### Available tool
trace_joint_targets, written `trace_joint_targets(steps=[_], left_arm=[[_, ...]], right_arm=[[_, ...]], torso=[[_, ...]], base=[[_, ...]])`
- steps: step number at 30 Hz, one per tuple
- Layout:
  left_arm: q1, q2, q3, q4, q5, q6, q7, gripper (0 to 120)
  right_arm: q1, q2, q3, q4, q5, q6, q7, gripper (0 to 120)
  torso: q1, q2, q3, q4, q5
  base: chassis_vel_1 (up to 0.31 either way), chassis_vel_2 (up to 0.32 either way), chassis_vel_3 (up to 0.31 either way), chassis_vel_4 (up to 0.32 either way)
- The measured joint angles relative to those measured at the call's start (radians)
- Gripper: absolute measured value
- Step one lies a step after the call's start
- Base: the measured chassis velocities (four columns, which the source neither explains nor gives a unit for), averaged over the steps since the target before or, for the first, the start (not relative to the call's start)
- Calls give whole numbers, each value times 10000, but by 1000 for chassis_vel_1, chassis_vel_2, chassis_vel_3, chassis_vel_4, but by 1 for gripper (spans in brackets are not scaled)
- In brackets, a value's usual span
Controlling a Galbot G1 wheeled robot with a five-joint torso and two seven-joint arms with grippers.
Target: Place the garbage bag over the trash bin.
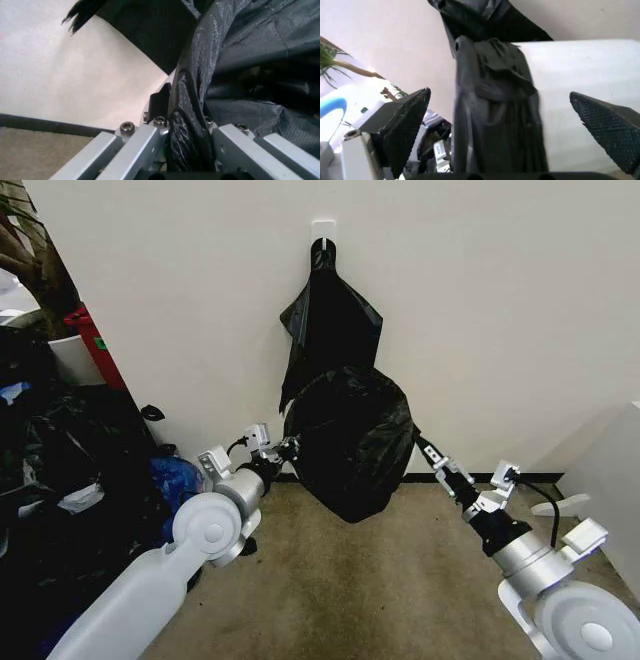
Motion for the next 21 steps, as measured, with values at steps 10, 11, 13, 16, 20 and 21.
trace_joint_targets(steps=[10, 11, 13, 16, 20, 21], left_arm=[[-72, 37, 38, 168, -625, -13, 554, 1], [-72, 37, 38, 168, -625, -13, 554, 1], [-65, 38, 68, 168, -623, -8, 565, 1], [-57, 48, 103, 160, -605, 3, 562, 1], [-57, 63, 110, 137, -599, 8, 548, 1], [-56, 67, 110, 128, -599, 8, 542, 1]], right_arm=[[102, 146, -46, 211, -65, 33, -309, 88], [102, 146, -46, 211, -65, 33, -309, 88], [160, 154, -94, 288, -85, 36, -268, 85], [286, 160, -241, 388, -175, 48, -188, 84], [386, 167, -325, 418, -210, 53, -110, 83], [421, 169, -352, 428, -221, 54, -86, 83]], torso=[[0, 0, 0, -2, 0], [0, 0, 0, -2, 0], [0, 0, 0, -1, 0], [0, 0, 0, -1, 0], [0, 0, 0, -1, 1], [0, 0, 0, -1, 1]], base=[[0, 0, 0, 0], [0, 0, 0, 0], [0, 0, 0, 0], [0, 0, 0, 0], [0, 0, 0, 0], [0, 0, 0, 0]])
